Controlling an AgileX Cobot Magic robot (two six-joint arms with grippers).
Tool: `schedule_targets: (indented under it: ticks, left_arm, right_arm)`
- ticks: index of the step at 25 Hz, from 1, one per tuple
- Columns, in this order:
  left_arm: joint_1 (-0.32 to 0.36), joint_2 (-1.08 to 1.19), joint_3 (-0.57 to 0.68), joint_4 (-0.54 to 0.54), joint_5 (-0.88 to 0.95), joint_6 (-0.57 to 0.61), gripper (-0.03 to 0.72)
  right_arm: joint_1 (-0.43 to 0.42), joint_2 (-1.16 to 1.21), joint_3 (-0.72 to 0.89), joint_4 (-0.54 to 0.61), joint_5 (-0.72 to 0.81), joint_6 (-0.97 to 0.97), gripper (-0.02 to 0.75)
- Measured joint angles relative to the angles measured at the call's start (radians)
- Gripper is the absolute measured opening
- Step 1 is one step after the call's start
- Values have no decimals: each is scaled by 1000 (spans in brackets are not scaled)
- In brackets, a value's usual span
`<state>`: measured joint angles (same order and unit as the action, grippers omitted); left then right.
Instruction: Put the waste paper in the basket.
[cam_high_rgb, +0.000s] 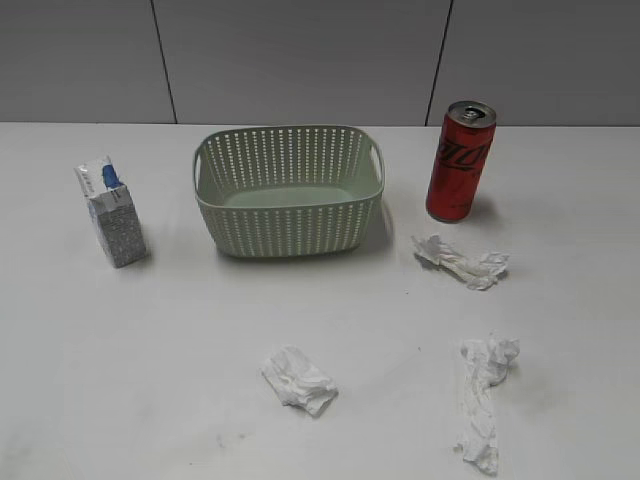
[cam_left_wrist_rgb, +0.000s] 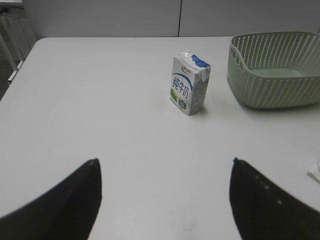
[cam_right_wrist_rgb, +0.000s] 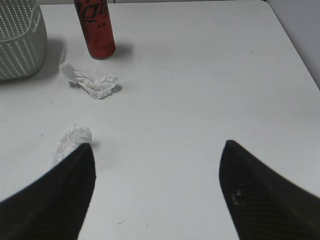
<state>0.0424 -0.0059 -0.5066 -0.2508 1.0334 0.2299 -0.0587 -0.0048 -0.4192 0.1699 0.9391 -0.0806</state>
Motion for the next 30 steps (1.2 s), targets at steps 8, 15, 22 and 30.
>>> schedule_targets:
  ticks: [8, 15, 22, 30]
  left_arm:
    - [0, 0, 0, 0, 0, 0, 591]
    - [0, 0, 0, 0, 0, 0, 591]
    - [0, 0, 0, 0, 0, 1, 591]
    - [0, 0, 0, 5, 0, 1, 591]
  right_arm:
    - [0, 0, 0, 0, 0, 0, 582]
    - [0, 0, 0, 0, 0, 0, 583]
    - [0, 0, 0, 0, 0, 0, 583]
    - [0, 143, 0, 0, 0, -10, 582]
